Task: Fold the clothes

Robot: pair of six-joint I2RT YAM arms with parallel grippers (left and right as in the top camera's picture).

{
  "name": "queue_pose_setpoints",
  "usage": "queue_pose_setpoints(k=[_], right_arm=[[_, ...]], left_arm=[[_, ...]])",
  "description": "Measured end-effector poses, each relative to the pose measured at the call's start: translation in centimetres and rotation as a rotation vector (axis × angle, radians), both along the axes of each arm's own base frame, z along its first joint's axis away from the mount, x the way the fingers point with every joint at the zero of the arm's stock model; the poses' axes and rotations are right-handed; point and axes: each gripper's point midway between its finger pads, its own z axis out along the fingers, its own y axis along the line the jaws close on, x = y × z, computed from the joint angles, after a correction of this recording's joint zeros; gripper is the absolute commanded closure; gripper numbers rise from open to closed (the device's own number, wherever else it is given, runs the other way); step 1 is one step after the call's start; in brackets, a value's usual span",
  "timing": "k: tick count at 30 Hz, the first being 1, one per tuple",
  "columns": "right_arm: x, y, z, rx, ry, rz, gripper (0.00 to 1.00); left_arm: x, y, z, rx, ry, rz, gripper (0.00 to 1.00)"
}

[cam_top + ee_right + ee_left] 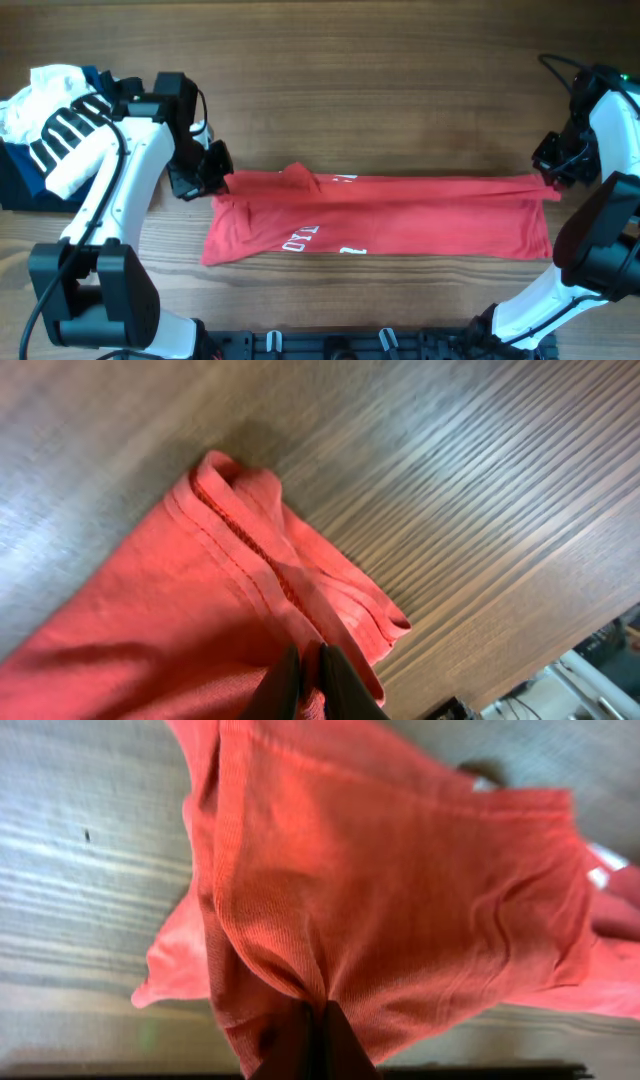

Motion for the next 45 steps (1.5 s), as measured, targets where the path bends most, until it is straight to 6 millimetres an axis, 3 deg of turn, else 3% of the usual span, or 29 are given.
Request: queue_pose_setpoints(k=[6, 12, 17, 22, 26, 30, 34, 40, 45], right_arm=[[-2.8, 1.0, -1.9, 0.034, 0.096, 0.005, 0.88], [-3.2, 1.1, -2.3, 0.033, 0.109, 0.006, 0.89], [-3.4, 1.1, -2.2, 0.034, 0.115, 0.007, 0.88], [-3.3, 1.3, -2.3, 0.046, 0.111, 0.005, 0.88], [-2.9, 2.3, -2.5, 0.111, 0.088, 0.017, 0.88], [-2.3, 3.4, -3.1, 0.175, 0.052, 0.034, 0.87], [-3.0, 4.4, -4.5, 0.222, 0.054, 0.035, 0.85], [-4.1, 5.9, -6.6, 0.261, 0.061, 0.044, 0.84], [-4.5, 6.2, -7.1, 0.271, 0.066, 0.047, 0.84]], left_arm=[[-2.5, 0.1, -1.4, 0.004, 0.091, 0.000, 0.95], [-3.7, 0.2, -2.1, 0.006, 0.133, 0.000, 0.89], [-3.8, 0.2, -2.2, 0.007, 0.138, -0.001, 0.83], [-3.9, 0.3, -2.2, 0.012, 0.141, 0.003, 0.92], [-2.6, 0.0, -2.4, -0.003, 0.088, 0.004, 0.87], [0.2, -1.5, -2.4, -0.083, -0.032, 0.005, 0.69], [2.7, -3.9, -2.1, -0.150, -0.146, -0.038, 0.66], [3.0, -8.4, -1.7, -0.194, -0.207, -0.145, 0.65], [2.4, -11.4, -1.9, -0.175, -0.217, -0.180, 0.62]])
